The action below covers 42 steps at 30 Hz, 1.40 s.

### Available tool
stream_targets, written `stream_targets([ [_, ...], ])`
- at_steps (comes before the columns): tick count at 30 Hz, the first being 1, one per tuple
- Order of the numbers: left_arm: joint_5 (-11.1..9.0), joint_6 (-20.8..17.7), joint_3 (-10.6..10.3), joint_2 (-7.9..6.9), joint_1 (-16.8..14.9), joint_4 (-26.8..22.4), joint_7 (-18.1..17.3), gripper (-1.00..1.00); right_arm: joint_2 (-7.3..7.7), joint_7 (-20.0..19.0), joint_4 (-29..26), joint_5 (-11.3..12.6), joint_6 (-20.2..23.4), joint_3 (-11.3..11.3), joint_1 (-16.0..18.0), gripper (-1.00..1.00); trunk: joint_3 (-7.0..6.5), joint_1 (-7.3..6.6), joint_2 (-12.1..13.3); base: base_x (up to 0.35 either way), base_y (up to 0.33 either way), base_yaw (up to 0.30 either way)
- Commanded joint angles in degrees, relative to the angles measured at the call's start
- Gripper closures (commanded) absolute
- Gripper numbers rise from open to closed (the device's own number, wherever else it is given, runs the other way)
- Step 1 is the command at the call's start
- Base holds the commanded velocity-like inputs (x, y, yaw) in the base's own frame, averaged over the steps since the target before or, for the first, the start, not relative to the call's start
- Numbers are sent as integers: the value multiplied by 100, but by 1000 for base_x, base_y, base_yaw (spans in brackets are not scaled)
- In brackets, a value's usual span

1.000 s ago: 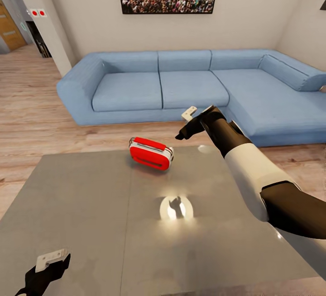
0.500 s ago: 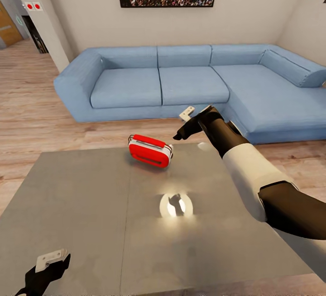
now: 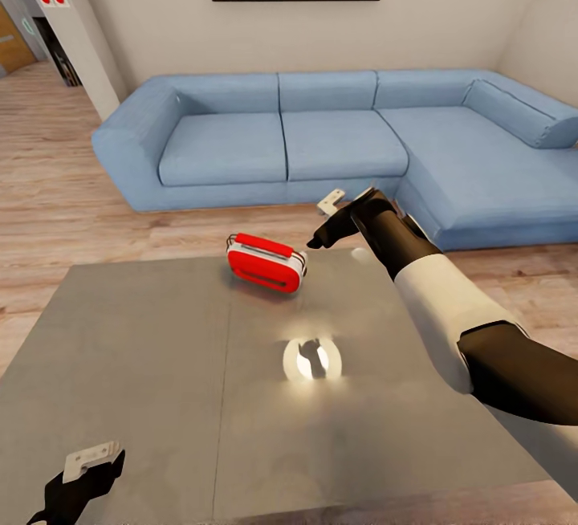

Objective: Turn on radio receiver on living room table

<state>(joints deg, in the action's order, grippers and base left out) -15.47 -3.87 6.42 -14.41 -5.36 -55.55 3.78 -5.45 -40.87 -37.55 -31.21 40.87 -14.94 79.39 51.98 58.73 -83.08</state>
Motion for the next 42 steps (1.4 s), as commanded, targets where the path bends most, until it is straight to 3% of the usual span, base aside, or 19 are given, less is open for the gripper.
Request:
stream_targets([
  [1, 0, 0, 0, 0, 0, 0, 0, -100, 0, 0, 0, 0, 0, 0, 0, -100, 9, 0, 0, 0, 0, 0],
  [26, 0, 0, 0, -2, 2, 0, 0, -100, -25, 0, -7, 0, -154, -25, -1, -100, 182, 0, 0, 0, 0, 0],
  [42, 0, -8, 0, -9, 0, 0, 10, -100, -18, 0, 15, 0, -159, -18, -1, -100, 195, 0, 0, 0, 0, 14],
])
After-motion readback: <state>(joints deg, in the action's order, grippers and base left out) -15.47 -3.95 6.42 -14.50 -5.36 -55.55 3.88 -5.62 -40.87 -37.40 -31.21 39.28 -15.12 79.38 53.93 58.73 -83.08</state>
